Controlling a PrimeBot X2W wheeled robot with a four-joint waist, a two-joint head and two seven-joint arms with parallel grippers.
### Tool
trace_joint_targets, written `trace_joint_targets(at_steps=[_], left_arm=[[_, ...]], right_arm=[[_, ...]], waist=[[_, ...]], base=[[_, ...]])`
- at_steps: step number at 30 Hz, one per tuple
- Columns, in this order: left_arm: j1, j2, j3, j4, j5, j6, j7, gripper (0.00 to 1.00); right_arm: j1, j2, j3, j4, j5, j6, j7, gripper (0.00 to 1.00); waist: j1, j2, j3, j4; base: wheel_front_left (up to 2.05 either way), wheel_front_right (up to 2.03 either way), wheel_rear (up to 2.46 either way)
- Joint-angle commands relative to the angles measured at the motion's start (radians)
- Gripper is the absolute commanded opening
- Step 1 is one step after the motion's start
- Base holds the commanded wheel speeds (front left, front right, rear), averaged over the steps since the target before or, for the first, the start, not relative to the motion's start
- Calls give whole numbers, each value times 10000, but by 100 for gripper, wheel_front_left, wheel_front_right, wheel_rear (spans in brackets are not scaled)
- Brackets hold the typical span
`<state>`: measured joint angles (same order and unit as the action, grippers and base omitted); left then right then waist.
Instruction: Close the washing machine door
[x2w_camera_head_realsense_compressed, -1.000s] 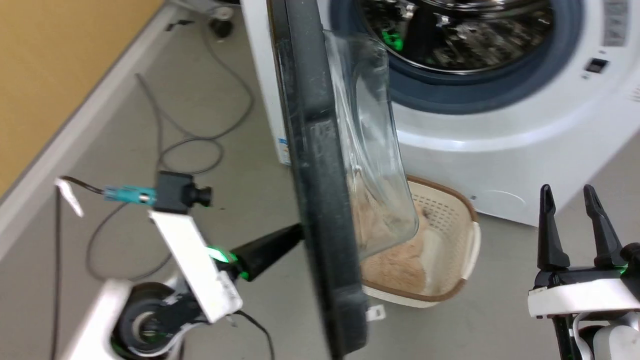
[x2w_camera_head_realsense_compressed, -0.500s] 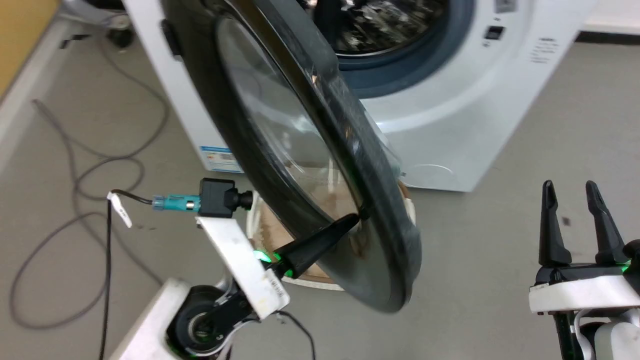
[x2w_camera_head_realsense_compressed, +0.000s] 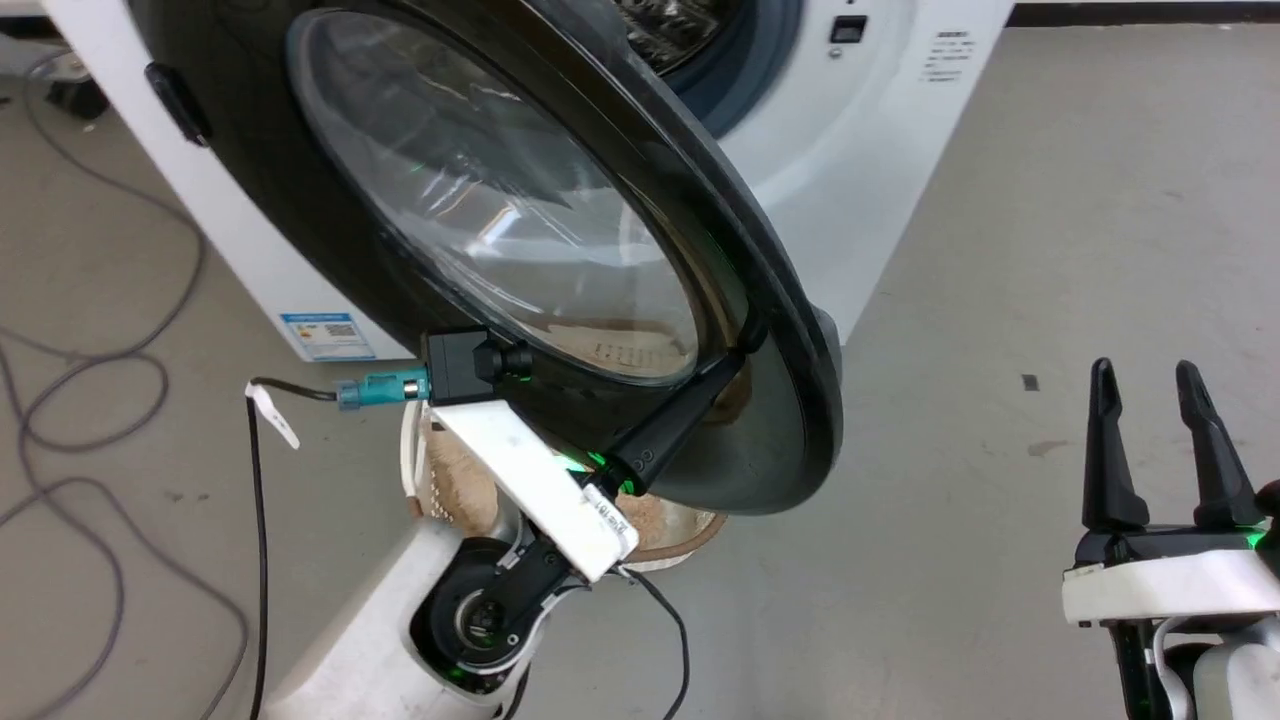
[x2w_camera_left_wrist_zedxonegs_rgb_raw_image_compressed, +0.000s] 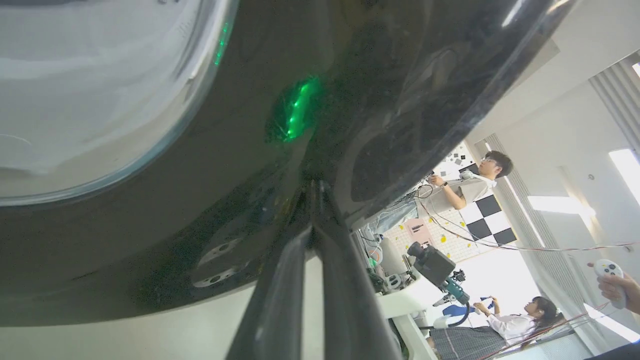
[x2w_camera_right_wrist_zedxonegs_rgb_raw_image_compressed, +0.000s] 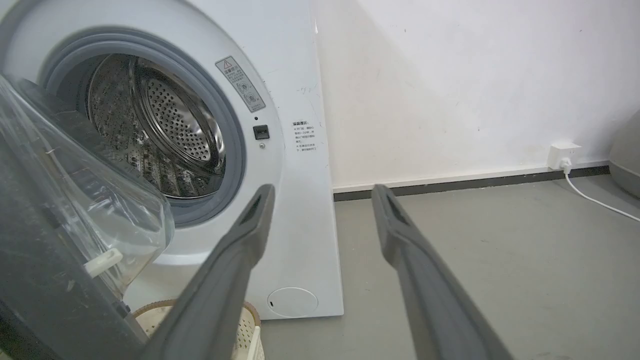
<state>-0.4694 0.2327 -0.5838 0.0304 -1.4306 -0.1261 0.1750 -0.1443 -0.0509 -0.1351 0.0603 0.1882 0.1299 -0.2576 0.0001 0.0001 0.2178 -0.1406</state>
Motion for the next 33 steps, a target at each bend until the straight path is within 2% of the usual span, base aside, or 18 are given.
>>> trace_joint_targets(at_steps=[1,5,9,10,11,15,17,20,22,24,26,29,33], left_arm=[[-115,-4,-87,61,-55,-46,-201,0],[-106,144,-324,228,84,-46,-1039,0],[-39,436,-525,465,609,-46,-2304,1],[-18,550,-543,602,839,-46,-2696,40],[-22,679,-613,753,1180,-46,-3098,100],[-48,1020,-578,1681,3040,39,-4228,100],[-106,986,-136,2033,4404,627,-4346,100],[129,568,1225,1603,6691,1598,-4361,100],[452,392,1927,1123,8174,2096,-4363,100],[815,192,2525,647,9272,2416,-4364,100],[1174,-42,3088,213,9946,2561,-4365,100],[1641,-191,3764,-339,10776,2525,-4365,100],[2364,-487,4670,-829,11302,2508,-4366,100]], right_arm=[[-134,7,-25,6,46,8,-42,100],[-59,7,-103,33,173,8,-42,100],[-12,7,-236,180,482,8,-42,100],[7,7,-273,211,524,8,-42,100],[25,7,-311,223,542,8,-42,100],[100,7,-507,135,481,8,-42,100],[100,7,-660,-8,517,8,-42,100],[39,7,-783,-254,597,8,-42,100],[-47,7,-813,-470,528,8,-42,100],[-163,7,-814,-696,454,8,-42,100],[-311,7,-826,-912,367,8,-42,100],[-602,7,-843,-1290,364,8,-42,100],[-1040,7,-765,-1747,592,8,-42,100]], waist=[[-1,-1,-52,-43],[-1,-1,-232,-1],[-1,-1,-499,124],[-1,-1,-583,170],[-1,-1,-663,218],[-1,-1,-946,433],[-1,-1,-1038,555],[-1,-1,-1125,719],[-1,-1,-1175,817],[-1,-1,-1225,912],[-1,-1,-1267,1011],[-1,-1,-1333,1180],[-1,-1,-1430,1382]], base=[[0,0,0],[0,0,0],[0,0,0],[0,0,0],[0,0,0],[0,0,0],[0,0,0],[0,0,0],[0,0,0],[0,0,0],[0,0,0],[0,0,0],[0,0,0]])
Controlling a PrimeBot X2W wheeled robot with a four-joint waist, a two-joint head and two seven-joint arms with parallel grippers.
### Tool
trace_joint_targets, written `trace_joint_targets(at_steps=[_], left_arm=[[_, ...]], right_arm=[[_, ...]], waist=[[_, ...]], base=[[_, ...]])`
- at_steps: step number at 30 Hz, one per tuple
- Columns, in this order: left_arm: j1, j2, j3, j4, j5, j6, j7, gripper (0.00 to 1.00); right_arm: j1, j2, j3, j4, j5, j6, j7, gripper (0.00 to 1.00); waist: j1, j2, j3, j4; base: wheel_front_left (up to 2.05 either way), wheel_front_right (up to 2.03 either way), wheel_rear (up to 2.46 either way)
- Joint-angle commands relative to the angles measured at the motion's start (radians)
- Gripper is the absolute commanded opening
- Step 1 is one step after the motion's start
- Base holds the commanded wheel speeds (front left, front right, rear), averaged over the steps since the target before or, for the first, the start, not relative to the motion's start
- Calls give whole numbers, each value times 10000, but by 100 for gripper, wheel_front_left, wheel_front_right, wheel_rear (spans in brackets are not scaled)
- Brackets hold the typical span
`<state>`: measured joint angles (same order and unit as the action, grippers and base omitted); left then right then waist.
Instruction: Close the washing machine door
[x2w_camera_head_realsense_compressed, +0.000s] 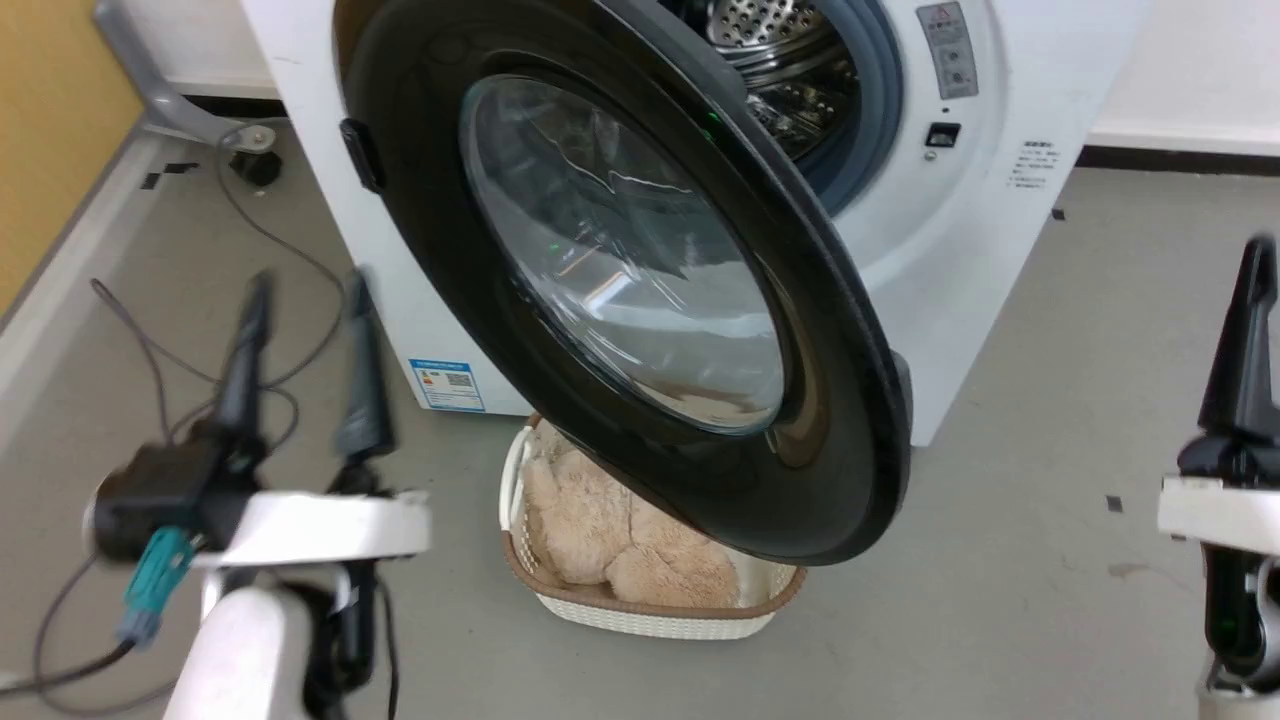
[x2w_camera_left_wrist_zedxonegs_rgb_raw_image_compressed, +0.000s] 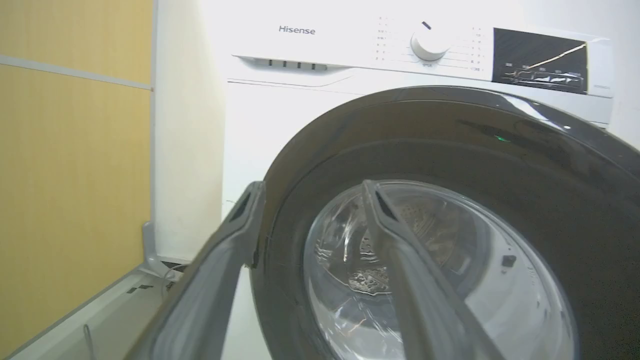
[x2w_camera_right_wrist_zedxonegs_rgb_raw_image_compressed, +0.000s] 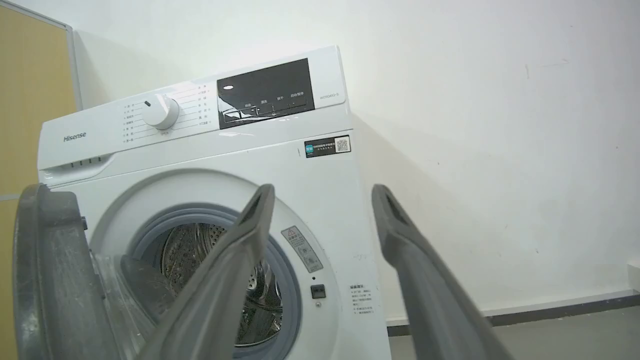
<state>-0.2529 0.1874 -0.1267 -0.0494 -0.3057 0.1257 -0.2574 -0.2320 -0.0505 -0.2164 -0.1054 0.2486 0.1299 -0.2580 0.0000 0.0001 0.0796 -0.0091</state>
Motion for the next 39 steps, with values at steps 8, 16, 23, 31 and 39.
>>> trace_joint_targets(at_steps=[8,16,23,31,39], left_arm=[[1594,-259,1443,-156,1134,283,-43,100],[2267,-644,1727,1,1466,-138,-43,100],[2334,-948,1975,98,1572,-447,-43,100],[2301,-1163,2243,141,1653,-718,-43,100],[2245,-1275,2342,118,1792,-830,-43,100]], right_arm=[[-807,3,1456,-957,-289,8,-38,18],[-1176,-269,3528,-1453,-454,8,-38,0],[-1217,-1796,6066,-1080,-66,8,-38,0],[-843,-2934,7543,50,200,8,-38,0],[-519,-3252,7475,1024,267,8,-38,0]], waist=[[0,-1,-185,470],[0,-1,-131,819],[0,-1,-82,946],[0,-1,36,803],[0,-1,258,560]], base=[[0,0,0],[0,0,0],[0,0,0],[0,0,0],[0,0,0]])
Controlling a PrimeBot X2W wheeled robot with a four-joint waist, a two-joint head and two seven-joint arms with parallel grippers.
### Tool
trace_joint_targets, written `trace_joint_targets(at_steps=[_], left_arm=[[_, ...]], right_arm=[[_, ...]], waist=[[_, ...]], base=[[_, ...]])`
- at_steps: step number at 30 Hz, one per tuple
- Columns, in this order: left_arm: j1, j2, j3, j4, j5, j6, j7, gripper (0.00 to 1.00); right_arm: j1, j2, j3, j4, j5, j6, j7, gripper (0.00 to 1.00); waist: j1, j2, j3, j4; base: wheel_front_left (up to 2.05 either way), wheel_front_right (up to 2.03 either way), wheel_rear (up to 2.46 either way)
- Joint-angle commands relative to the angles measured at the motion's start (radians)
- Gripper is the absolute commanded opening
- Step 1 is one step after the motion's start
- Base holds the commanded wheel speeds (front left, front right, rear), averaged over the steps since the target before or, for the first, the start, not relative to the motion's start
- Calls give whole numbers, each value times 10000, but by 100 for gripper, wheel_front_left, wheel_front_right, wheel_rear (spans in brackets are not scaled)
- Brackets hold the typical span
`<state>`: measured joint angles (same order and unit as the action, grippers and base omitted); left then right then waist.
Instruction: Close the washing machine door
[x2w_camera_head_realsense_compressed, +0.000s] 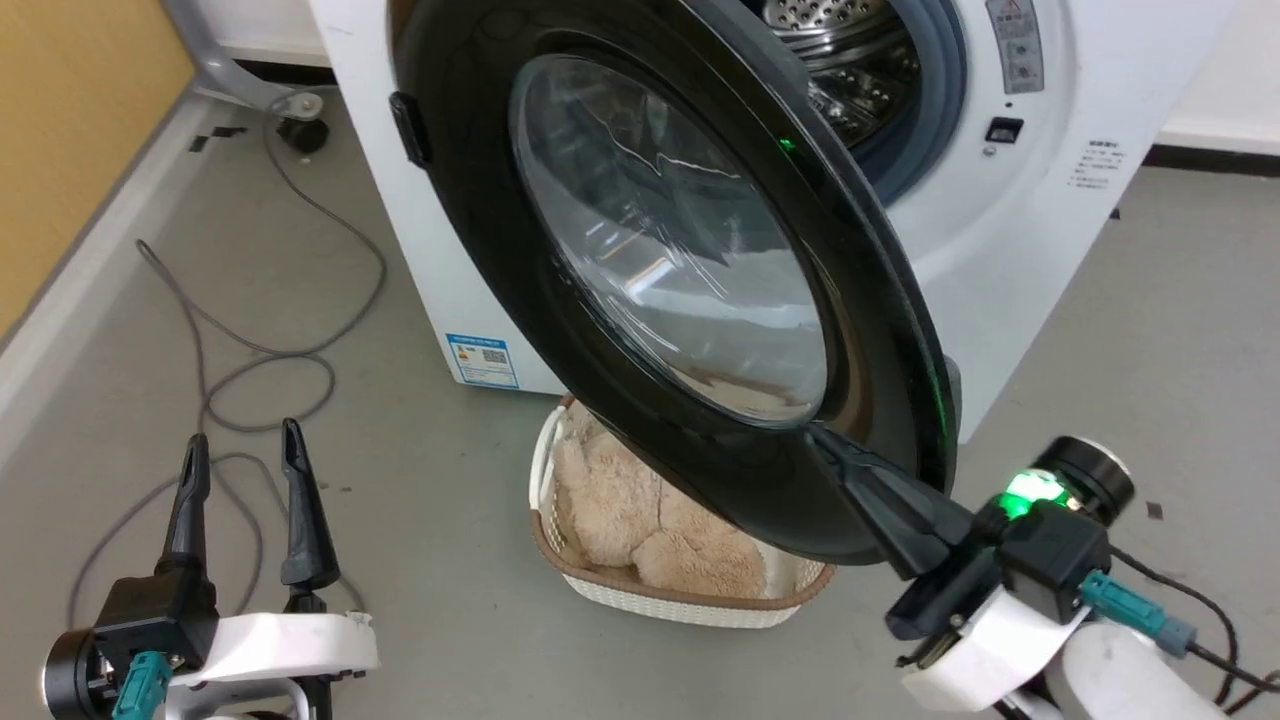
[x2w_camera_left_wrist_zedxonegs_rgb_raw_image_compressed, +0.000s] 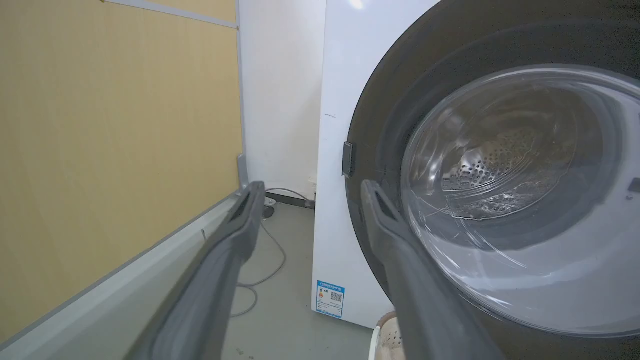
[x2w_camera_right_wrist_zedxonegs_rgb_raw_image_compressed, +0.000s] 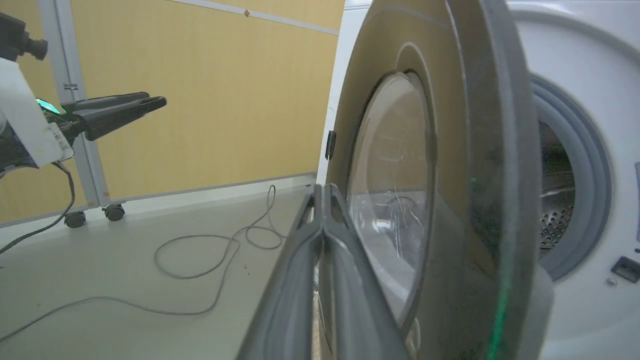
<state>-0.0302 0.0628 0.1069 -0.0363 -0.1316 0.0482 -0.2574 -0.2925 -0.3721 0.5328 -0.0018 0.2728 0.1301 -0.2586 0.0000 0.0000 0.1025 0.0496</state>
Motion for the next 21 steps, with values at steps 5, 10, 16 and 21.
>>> trace_joint_targets(at_steps=[5,10,16,21], left_arm=[[-135,-70,-2,-8,164,-104,-43,100],[-394,-97,-8,-16,205,-118,-43,100],[-787,-114,-113,-40,250,-137,-43,100],[-1152,-121,-158,-59,264,-83,-43,100]], right_arm=[[102,-187,-349,439,17,6,-32,0],[-122,-278,-723,760,-39,6,-32,0],[-665,-305,-1565,1065,-128,6,-32,0],[-1379,-115,-2418,1446,1,6,-32,0]], waist=[[0,0,306,-181],[0,0,699,-266],[0,0,1354,-279],[0,0,1924,-304]], base=[[0,0,0],[0,0,0],[0,0,0],[0,0,0]])
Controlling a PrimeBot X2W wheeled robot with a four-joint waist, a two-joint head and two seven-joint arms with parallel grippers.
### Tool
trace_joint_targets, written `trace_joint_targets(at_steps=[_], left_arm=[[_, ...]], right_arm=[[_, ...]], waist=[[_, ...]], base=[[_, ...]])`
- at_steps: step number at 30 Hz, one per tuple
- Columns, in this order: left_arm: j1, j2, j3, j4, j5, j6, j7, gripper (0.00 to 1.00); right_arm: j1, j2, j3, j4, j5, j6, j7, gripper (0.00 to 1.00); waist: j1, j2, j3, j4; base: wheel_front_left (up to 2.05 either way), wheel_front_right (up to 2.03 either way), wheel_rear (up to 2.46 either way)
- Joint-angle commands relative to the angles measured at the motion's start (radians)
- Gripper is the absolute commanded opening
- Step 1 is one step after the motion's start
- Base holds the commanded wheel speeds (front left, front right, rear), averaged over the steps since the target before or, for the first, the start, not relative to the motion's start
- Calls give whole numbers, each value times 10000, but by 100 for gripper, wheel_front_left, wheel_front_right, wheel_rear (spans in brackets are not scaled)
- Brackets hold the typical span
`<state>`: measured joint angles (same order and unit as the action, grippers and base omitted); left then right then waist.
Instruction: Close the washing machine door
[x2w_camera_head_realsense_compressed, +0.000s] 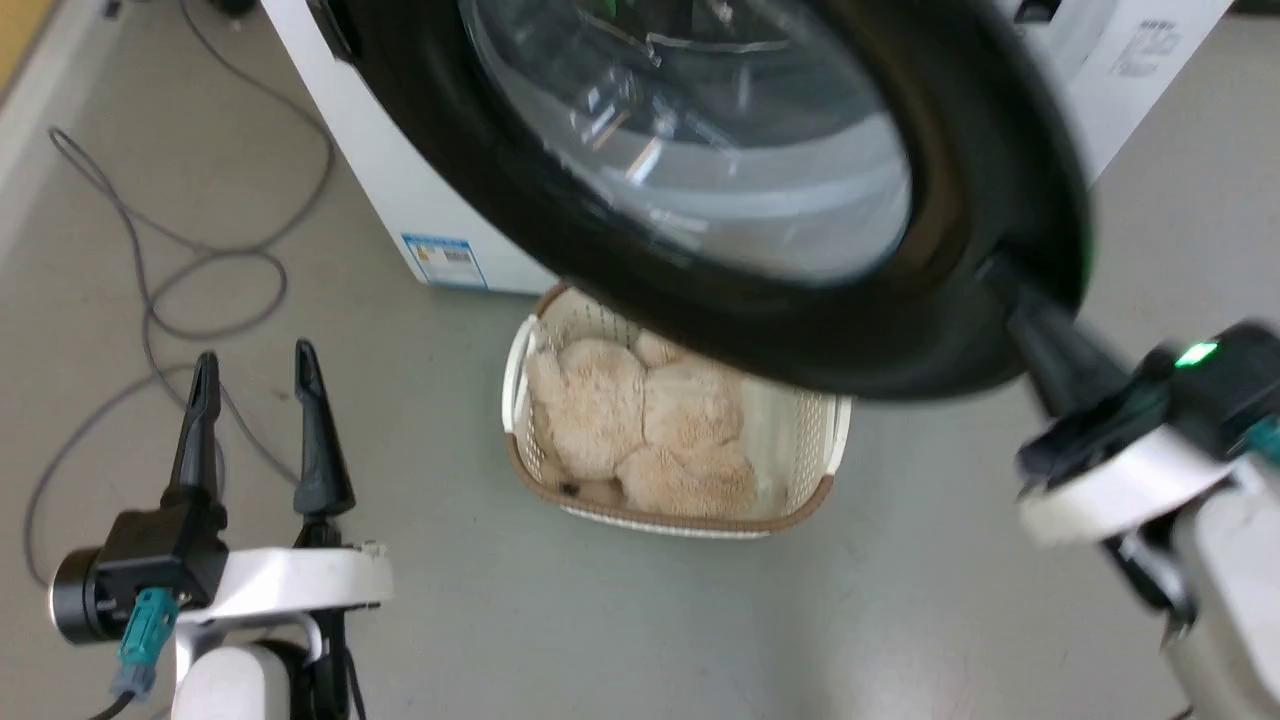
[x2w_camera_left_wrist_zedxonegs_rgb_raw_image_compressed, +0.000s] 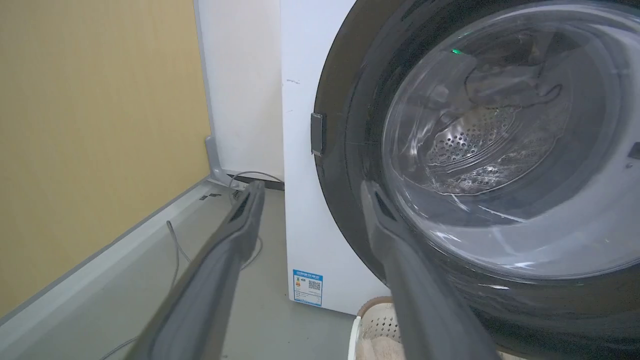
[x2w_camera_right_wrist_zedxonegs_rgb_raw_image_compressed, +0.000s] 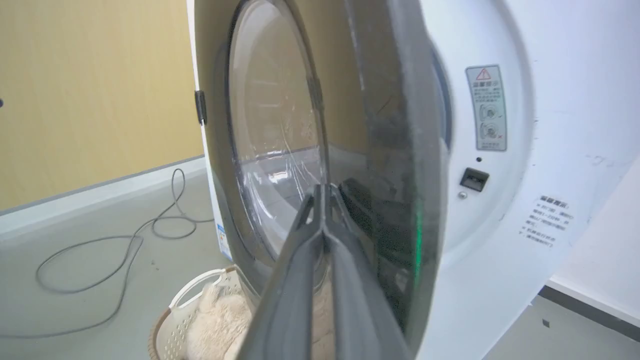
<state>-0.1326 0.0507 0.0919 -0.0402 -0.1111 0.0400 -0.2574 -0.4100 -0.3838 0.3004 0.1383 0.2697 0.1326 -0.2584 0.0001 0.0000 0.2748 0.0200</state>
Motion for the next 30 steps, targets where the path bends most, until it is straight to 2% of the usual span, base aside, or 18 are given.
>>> trace_joint_targets(at_steps=[1,11,20,30], left_arm=[[-207,-1,-38,-14,43,6,-43,100],[-1046,-3,-332,-63,-19,79,-43,100],[-1554,-4,-558,-165,-185,175,-43,100],[-1640,-4,-688,-182,-296,332,-43,100]], right_arm=[[-365,71,-333,132,80,-19,-34,0],[-2200,541,-1666,1259,-110,-19,-34,0],[-3749,346,-2146,2706,-189,-19,-34,0],[-4805,367,-2680,3842,-693,-19,-34,0]], waist=[[-1,0,311,-5],[-1,0,1622,-34],[-1,0,2360,115],[-1,0,2633,292]], base=[[0,0,0],[0,0,0],[0,0,0],[0,0,0]])
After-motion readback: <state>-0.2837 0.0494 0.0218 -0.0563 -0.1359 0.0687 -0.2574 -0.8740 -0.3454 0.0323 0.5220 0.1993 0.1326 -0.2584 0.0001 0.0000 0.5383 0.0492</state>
